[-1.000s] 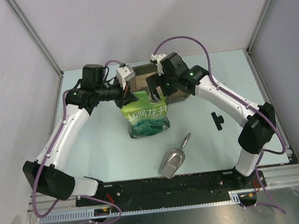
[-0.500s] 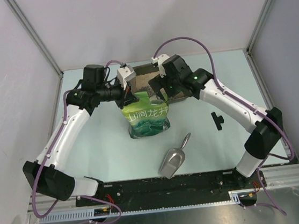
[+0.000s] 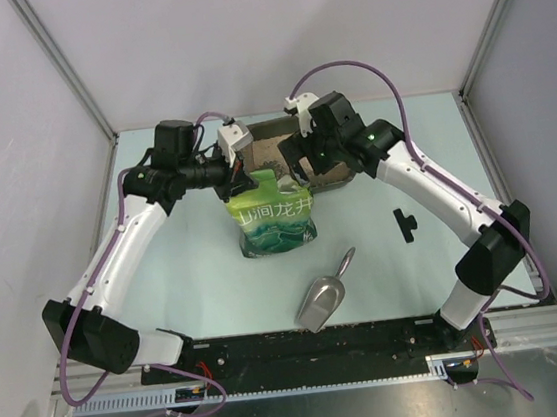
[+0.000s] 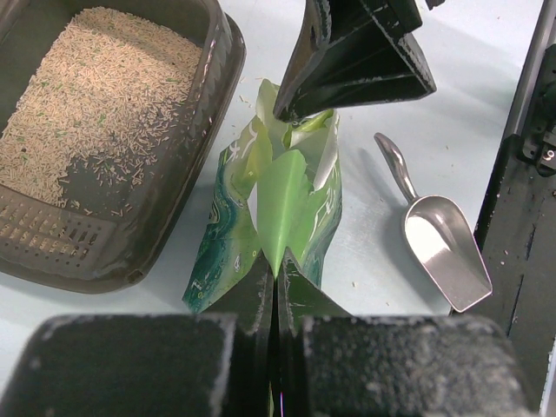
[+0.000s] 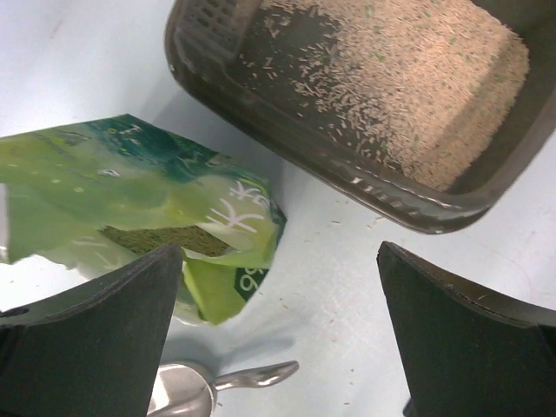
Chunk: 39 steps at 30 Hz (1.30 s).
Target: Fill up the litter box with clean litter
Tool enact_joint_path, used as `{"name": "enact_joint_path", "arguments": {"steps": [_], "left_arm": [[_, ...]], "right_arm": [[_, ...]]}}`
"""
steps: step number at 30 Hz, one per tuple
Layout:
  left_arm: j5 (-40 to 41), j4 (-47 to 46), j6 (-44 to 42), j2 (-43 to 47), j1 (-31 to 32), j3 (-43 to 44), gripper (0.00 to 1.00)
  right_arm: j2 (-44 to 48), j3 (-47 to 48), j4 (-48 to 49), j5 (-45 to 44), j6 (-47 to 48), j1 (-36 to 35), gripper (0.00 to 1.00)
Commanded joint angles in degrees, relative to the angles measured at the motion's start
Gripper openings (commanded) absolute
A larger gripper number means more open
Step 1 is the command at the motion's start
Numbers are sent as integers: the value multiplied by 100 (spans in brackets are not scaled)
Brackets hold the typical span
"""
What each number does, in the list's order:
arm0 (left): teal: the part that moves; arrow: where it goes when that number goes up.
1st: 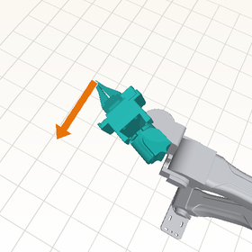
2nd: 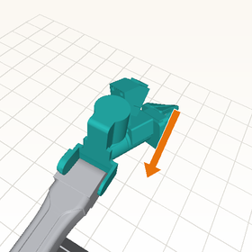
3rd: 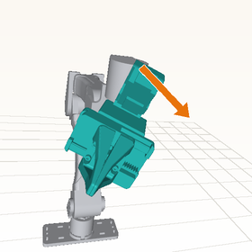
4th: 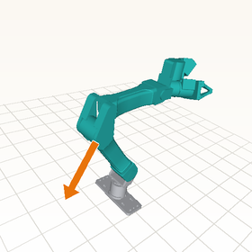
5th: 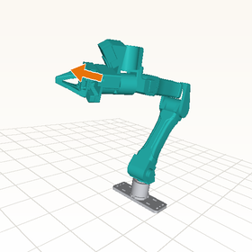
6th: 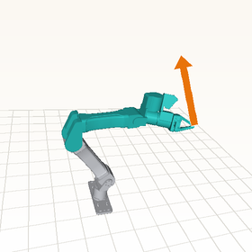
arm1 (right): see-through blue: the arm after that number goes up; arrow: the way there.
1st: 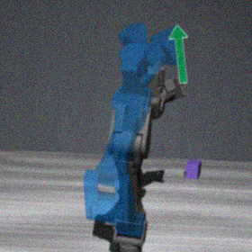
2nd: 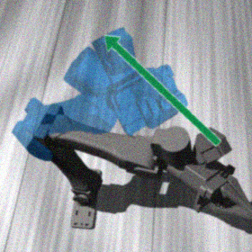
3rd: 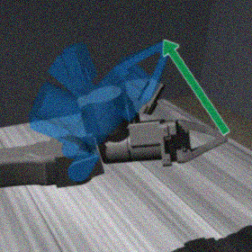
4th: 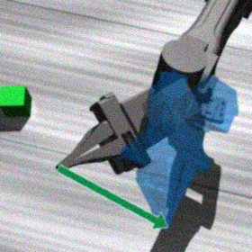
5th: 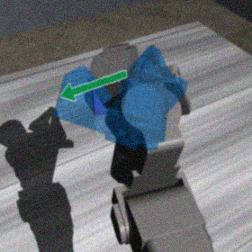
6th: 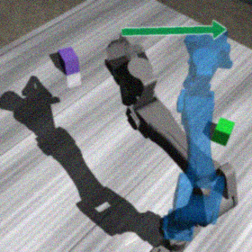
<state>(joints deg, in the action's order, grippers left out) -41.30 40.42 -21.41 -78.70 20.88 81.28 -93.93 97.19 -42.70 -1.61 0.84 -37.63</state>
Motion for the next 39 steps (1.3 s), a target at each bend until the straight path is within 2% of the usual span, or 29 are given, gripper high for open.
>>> {"name": "enact_joint_path", "arguments": {"steps": [1, 7, 14, 26, 34, 39], "left_arm": [[-300, -492, 75, 364, -14, 29, 0], [-291, -492, 76, 425, -14, 29, 0], [-265, -509, 58, 443, -14, 46, 0], [-282, -571, 93, 460, -14, 64, 0], [-300, -571, 84, 452, -14, 20, 0], [-396, -571, 146, 399, -5, 64, 0]], "right_arm": [[-143, 328, 95, 450, -216, -87, 100], [-275, -24, 165, 521, -497, -87, 100], [-547, 107, 130, 618, -445, -210, 100], [-372, -165, -239, -1121, -102, -509, 100], [102, -499, -520, -982, -102, -140, 100], [173, -499, -730, -534, -128, -87, 100]]}}
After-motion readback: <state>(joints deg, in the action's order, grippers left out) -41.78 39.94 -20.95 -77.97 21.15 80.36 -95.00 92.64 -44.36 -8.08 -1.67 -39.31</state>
